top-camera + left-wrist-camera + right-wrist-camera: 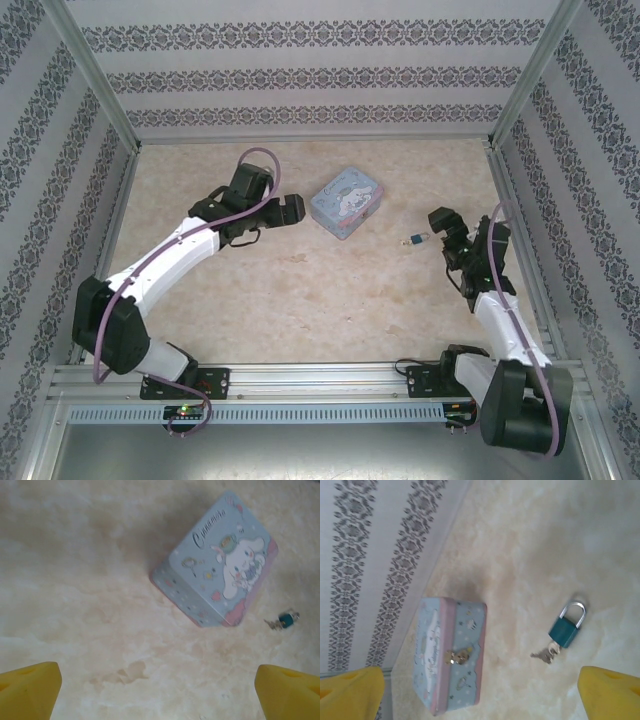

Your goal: Unlock a padlock with a key

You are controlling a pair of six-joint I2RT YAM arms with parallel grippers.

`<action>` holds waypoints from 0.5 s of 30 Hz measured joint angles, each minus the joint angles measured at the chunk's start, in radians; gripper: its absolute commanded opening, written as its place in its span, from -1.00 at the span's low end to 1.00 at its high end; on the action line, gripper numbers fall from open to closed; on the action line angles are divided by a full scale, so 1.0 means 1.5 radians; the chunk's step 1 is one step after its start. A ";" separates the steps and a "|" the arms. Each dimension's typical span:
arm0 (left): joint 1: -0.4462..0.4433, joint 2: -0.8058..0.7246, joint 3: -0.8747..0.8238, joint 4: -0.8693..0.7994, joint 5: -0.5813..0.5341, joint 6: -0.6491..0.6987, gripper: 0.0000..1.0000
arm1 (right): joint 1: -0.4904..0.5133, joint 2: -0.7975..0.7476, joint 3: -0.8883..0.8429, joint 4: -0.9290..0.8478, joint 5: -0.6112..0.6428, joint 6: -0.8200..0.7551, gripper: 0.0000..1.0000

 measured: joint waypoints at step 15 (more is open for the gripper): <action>0.028 -0.170 -0.258 0.174 -0.314 0.132 0.99 | 0.064 -0.001 0.121 -0.137 0.226 -0.246 0.96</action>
